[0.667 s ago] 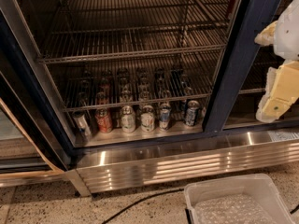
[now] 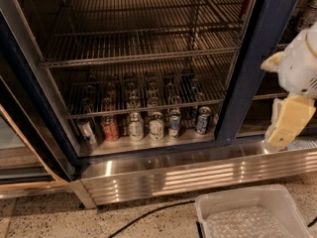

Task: Pick 7up can from middle shelf of fridge

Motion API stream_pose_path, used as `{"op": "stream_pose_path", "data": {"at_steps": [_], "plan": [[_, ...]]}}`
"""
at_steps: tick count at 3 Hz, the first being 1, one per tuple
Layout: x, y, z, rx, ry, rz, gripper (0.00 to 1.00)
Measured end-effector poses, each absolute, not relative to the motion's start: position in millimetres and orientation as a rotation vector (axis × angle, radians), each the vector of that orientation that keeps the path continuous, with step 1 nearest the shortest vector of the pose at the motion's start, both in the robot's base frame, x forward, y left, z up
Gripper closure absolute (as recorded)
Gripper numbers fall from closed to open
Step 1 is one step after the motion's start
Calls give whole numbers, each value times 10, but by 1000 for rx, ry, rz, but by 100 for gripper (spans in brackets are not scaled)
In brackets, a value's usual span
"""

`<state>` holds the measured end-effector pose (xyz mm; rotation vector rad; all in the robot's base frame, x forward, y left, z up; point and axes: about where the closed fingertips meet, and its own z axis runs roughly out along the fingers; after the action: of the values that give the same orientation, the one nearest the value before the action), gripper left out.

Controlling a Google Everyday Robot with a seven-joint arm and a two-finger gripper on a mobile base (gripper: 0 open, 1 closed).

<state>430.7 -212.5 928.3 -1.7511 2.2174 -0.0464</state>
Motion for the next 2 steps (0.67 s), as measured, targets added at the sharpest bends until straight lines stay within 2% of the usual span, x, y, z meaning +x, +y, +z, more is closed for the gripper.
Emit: {"op": "stream_pose_path", "data": {"at_steps": [2], "plan": [[4208,-2104,8175,-1824,2128,97,0]]}}
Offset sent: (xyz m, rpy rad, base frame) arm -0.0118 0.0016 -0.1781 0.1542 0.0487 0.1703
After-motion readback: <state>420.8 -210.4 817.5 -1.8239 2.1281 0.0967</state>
